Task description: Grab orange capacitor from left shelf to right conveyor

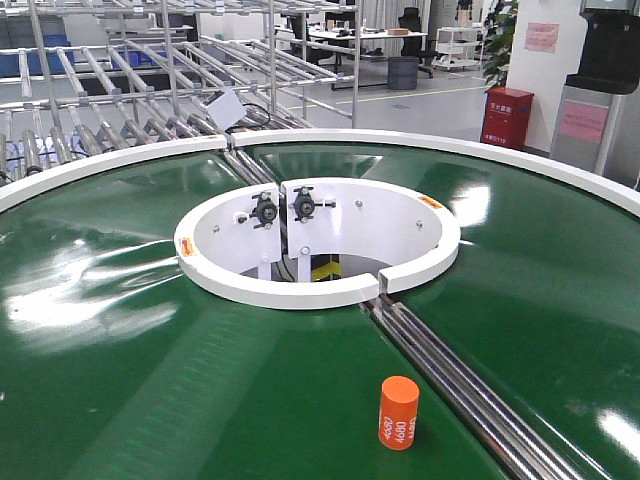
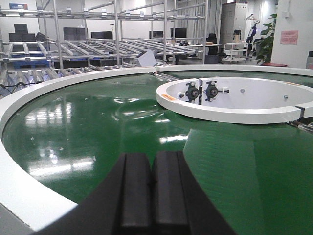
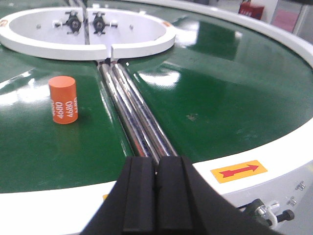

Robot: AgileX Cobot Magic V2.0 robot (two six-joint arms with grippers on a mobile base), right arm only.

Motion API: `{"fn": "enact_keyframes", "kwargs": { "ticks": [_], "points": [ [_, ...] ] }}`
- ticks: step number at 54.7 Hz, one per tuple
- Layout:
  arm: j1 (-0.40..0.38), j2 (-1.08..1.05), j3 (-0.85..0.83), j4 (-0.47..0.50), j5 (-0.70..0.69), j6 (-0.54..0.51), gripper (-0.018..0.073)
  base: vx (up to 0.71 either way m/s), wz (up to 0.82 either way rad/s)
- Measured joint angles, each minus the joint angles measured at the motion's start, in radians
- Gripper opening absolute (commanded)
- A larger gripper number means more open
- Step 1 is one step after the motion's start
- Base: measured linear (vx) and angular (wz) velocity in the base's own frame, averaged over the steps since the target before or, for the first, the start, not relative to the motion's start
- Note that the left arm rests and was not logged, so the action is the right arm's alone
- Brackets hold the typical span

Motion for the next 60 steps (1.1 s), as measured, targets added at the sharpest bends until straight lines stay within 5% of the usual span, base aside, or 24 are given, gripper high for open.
{"fn": "enact_keyframes", "kwargs": {
  "ticks": [11, 22, 60],
  "points": [
    [-0.003, -0.027, 0.198, 0.0, -0.233, 0.0, -0.0011, 0.0, 0.0],
    [-0.003, -0.027, 0.212, 0.0, -0.39, 0.0, -0.0011, 0.0, 0.0],
    [-0.003, -0.027, 0.212, -0.08, -0.447, 0.122, -0.0011, 0.0, 0.0]
  ]
}}
